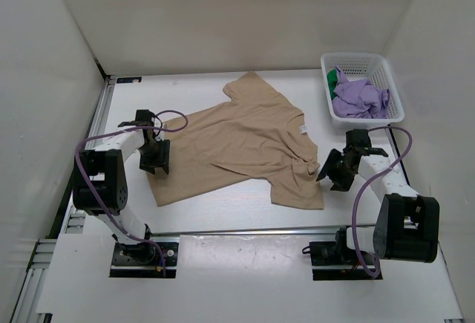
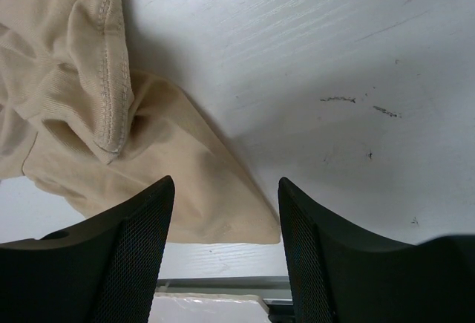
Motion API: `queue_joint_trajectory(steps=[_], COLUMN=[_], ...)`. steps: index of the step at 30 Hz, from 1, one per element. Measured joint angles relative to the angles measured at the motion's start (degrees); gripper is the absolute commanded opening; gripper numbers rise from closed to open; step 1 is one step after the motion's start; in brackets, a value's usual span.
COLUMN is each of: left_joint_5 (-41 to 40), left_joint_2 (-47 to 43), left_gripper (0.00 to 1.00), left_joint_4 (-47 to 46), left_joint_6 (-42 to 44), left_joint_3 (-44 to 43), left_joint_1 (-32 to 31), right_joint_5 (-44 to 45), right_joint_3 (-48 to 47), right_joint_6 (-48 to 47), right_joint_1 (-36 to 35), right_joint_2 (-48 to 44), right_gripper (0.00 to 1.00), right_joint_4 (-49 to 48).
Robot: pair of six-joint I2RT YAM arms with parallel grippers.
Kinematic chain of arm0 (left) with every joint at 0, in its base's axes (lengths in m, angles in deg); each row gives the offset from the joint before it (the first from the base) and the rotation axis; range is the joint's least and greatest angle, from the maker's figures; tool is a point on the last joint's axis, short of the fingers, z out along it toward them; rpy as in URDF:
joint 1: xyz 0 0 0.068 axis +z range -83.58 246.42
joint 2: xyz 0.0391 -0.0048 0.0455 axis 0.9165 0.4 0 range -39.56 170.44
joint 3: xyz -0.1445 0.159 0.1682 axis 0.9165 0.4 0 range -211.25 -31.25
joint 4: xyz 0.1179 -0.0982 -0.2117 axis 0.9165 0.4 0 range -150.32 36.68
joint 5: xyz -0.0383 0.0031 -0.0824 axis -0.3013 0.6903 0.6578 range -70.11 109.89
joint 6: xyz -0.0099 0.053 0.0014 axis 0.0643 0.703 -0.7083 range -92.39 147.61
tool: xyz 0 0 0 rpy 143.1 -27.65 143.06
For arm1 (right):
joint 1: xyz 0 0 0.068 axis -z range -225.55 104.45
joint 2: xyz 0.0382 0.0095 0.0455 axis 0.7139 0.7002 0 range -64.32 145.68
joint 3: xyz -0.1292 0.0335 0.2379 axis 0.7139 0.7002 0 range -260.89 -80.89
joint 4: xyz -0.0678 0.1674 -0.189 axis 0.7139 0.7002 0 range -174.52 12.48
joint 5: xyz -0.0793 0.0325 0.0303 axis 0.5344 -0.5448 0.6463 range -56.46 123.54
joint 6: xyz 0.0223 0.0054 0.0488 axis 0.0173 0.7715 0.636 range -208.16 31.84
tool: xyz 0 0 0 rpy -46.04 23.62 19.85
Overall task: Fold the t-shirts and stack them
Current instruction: Flatten out the tshirt
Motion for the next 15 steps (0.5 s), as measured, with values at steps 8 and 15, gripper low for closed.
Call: queue_joint_trajectory(steps=[8, 15], left_joint_5=[0.0, 0.0], left_joint_2=[0.3, 0.6], left_gripper=[0.47, 0.34], left_joint_4=[-2.6, -3.4], left_joint_6=[0.0, 0.0], left_joint_3=[0.0, 0.5], left_joint_1=[0.1, 0.1], right_joint_5=[-0.2, -0.2], right_joint_3=[1.4, 2.9], right_joint_6=[0.0, 0.0], right_joint_1=[0.0, 0.0], right_joint_2=[0.0, -1.2], right_gripper=[0.62, 0.62], right_joint_4=[-0.3, -0.2])
